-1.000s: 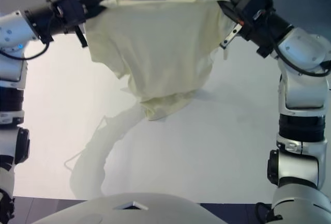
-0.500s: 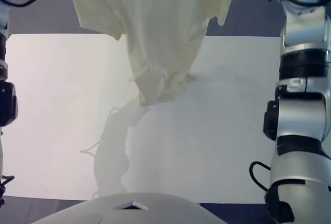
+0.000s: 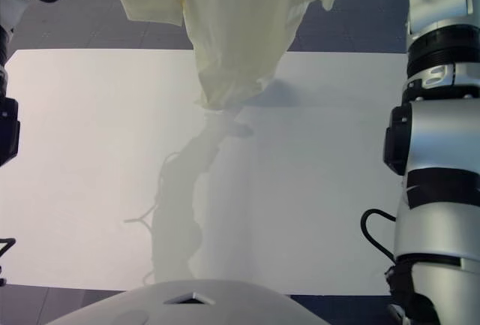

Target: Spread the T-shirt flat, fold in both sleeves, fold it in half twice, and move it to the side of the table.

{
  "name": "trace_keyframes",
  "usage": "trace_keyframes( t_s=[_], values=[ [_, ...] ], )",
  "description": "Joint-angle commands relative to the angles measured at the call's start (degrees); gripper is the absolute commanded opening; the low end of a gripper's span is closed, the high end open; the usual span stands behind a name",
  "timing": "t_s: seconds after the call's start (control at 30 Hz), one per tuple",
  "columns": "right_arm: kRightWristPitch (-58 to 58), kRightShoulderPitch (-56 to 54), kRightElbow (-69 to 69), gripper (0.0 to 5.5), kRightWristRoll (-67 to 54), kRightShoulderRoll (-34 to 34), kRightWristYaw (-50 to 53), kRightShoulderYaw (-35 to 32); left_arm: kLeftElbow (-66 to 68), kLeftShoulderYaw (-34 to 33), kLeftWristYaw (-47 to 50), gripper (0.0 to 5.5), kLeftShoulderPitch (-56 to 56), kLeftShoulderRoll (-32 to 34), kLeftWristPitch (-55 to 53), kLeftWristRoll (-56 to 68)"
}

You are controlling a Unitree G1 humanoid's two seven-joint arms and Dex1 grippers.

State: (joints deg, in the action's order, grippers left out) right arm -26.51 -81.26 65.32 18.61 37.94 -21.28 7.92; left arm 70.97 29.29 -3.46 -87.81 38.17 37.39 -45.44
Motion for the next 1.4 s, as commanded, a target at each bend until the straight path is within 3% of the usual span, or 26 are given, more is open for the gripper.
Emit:
trace_keyframes(
  t_s=[0.03,0.17,0.33,0.57,1.0,1.2,1.4],
  values=[
    [-0.97,3.40,-2.36,0.02,-1.46,1.26,-3.07,-0.60,0.78,1.12,-0.56,0.00,3.40,1.49,2.75,-0.37],
    [-0.86,16.59,-15.23,0.02,-5.32,2.30,-10.34,-1.26,-1.80,1.10,-0.36,0.00,9.86,3.13,7.95,0.73],
    [9.26,41.37,-46.69,0.02,-12.90,6.38,-18.90,-4.31,-11.79,-1.53,-5.25,0.00,21.19,7.59,16.27,6.28],
    [20.23,66.91,-79.87,0.02,-20.07,15.34,-29.58,-10.58,-44.11,-3.21,-19.36,0.00,45.84,16.28,16.42,23.85],
    [18.47,89.42,-92.77,0.02,-20.30,20.28,-40.34,-4.49,-75.65,-1.88,-39.87,0.00,76.87,25.57,4.10,37.85],
    [15.32,92.56,-89.82,0.02,-14.50,21.09,-41.37,0.50,-82.36,-2.65,-46.29,0.00,83.71,26.32,-1.35,40.93],
    [12.67,95.92,-89.04,0.02,-13.62,23.77,-42.86,0.27,-89.27,-4.09,-50.48,0.00,89.71,27.07,-6.76,44.17]
  ],
)
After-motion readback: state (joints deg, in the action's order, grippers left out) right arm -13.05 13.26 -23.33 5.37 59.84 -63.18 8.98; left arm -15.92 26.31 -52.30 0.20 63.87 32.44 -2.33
